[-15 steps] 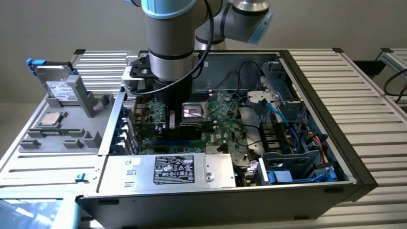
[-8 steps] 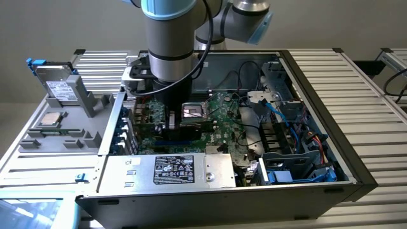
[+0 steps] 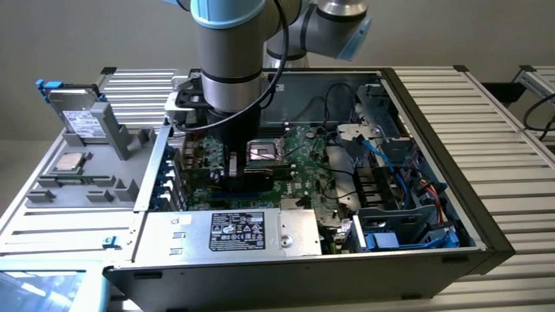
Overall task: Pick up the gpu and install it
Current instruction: 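Insert the gpu into the slot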
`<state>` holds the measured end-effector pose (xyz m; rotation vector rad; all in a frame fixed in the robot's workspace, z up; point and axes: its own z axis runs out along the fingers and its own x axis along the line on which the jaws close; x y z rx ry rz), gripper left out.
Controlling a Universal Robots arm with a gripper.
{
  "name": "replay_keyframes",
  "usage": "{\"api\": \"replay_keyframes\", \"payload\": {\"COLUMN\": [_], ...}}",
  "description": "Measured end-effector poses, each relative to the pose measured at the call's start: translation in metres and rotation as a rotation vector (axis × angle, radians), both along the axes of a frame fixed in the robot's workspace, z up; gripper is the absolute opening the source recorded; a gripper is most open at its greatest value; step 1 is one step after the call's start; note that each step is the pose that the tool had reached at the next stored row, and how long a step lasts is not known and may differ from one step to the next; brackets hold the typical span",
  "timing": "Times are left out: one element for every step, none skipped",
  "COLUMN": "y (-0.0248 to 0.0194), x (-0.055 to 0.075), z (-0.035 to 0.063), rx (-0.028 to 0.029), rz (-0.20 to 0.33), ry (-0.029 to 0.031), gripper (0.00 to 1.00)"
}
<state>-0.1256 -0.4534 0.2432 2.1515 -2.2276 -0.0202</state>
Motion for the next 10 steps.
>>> {"api": "replay_keyframes", "payload": {"y": [0.0,0.0,0.0,0.0,0.0001,0.0,0.0,0.0,0.0,0.0001], "x": [0.0,0.0,0.0,0.0,0.0,0.0,0.0,0.0,0.0,0.0], "z": [0.0,0.0,0.0,0.0,-0.0001,0.0,0.0,0.0,0.0,0.0], "rx": [0.0,-0.0001,0.0,0.0,-0.0004,-0.0006,-0.0007,-0.0008,-0.0008,-0.0008], "rz": [0.0,0.0,0.0,0.0,0.0,0.0,0.0,0.0,0.0,0.0], "ry": [0.0,0.0,0.0,0.0,0.0,0.0,-0.0001,-0.0001,0.0,0.0], "gripper": [0.29,0.29,0.29,0.29,0.29,0.29,0.29,0.29,0.29,0.29]}}
